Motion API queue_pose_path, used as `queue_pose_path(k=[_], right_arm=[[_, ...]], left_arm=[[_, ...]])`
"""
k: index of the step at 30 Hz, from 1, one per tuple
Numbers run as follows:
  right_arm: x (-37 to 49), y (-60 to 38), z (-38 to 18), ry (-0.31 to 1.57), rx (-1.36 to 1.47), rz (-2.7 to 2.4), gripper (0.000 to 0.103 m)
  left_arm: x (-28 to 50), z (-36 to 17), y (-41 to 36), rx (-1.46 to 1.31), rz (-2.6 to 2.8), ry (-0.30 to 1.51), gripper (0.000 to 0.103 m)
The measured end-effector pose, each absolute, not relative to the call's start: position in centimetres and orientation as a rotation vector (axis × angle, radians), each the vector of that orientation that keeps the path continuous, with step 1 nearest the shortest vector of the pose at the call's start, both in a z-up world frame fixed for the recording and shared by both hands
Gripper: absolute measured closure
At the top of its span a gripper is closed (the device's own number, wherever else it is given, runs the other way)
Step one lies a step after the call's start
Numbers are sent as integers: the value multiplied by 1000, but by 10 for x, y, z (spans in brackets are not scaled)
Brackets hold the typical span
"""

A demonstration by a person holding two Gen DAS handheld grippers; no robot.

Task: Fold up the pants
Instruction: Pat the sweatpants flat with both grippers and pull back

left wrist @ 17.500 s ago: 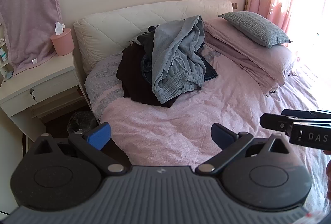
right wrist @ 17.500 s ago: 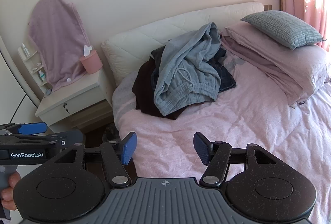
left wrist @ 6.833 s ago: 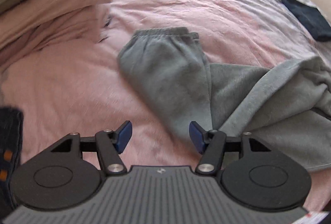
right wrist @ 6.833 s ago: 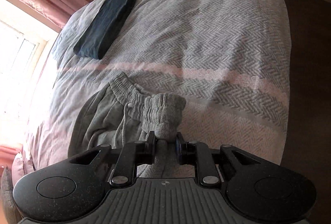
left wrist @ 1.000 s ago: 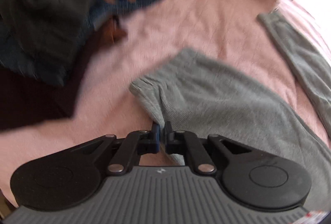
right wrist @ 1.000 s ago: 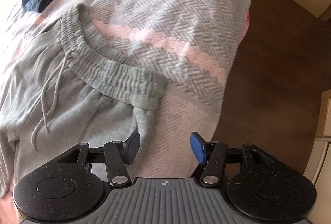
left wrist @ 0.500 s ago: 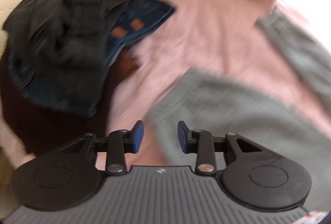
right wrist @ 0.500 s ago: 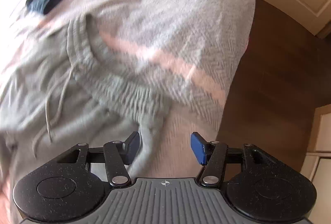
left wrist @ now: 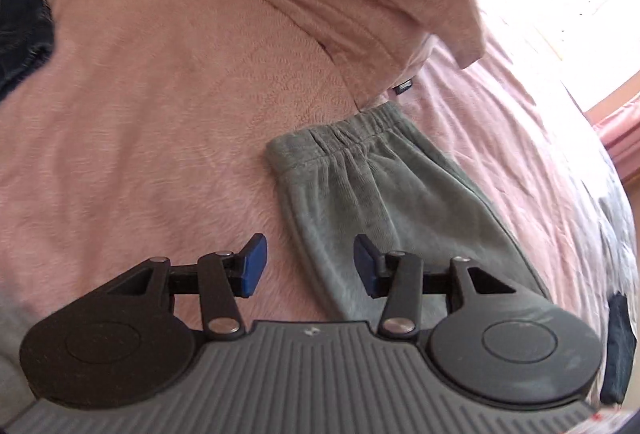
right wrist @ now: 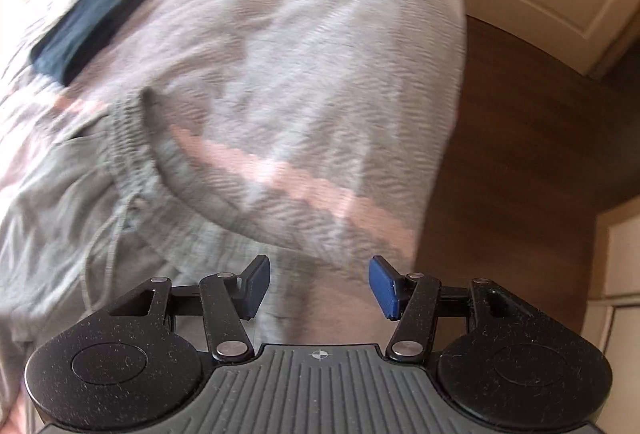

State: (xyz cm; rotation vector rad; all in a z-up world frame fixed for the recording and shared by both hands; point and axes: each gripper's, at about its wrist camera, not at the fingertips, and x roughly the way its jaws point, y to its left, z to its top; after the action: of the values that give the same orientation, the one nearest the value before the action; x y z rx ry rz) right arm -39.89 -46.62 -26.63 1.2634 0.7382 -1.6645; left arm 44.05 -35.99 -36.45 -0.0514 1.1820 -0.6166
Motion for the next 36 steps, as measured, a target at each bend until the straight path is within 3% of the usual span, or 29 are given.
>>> queue_pose_path(k=[1,2,4,6,9,16,18,19,23,27,30,36], right_arm=[[-401,-464,-268,739,1273,-1677,51],[-404,-462,-269,743,1282,-1689,51],[-406,-459,-272,749,1286,-1699,51],[-407,-457,-272,753,1268,-1689,51],[-402,-458,-270,738,1226,-1647,51],[-355,-476,-265,503,1196,-1353,51],[-337,-489,-270,483,1150,-1313,58],[-329,-495,-274,469,1128,-1309,69],[-309,-518,-305,361,1131,-1394,72],[-272,-509,-326,519,1188,-1110,72],[-244,-459,-308,692,1006,-824,72],[-274,-410,-309,936,716,-1022,71]], left_arm=[[446,-374,-367,-41,-613,1179,80],[445,-377,-373,-15,-621,1163,100],[439,-373,-383,58,-667,1068,100],[432,-367,-384,139,-689,933,98],[442,-390,-388,268,-606,995,91],[424,-362,-383,384,-557,942,77],[423,-350,-366,373,-530,969,75],[422,-345,-357,366,-519,983,75],[396,-320,-314,347,-558,1015,74],[338,-303,-268,359,-622,1047,72],[287,-300,-231,353,-643,1087,70],[186,-311,-183,317,-707,1218,69]])
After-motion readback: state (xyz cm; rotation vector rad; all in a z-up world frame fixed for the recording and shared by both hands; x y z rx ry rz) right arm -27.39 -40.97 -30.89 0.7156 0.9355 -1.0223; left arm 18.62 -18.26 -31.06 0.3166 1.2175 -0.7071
